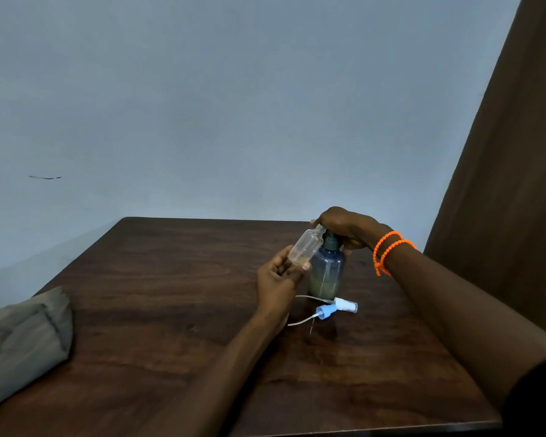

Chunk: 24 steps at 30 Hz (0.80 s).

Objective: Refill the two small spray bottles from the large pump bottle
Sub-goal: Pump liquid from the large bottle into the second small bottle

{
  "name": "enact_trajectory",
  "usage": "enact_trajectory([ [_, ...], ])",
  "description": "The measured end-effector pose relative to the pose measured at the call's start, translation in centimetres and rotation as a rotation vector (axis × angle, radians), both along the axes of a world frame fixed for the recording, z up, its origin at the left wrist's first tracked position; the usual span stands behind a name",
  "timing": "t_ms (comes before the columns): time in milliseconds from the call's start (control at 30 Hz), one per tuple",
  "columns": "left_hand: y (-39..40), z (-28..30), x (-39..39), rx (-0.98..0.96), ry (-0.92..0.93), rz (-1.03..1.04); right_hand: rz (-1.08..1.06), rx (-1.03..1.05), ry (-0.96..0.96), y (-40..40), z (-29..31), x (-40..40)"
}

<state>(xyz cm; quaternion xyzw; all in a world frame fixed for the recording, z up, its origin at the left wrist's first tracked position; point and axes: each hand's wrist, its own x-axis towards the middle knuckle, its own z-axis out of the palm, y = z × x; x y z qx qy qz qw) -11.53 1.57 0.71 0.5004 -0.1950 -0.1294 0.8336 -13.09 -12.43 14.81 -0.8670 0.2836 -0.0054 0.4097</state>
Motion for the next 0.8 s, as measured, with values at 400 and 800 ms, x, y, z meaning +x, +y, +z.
enact_trajectory([
  [400, 0.0, 0.2, 0.4, -0.069, -0.005, 0.016, 0.013, 0.040, -0.032, -0.8, -0.9, 0.5],
  [800, 0.3, 0.7, 0.2, -0.110, 0.002, -0.006, 0.009, 0.047, -0.029, -1.1, -1.3, 0.3],
])
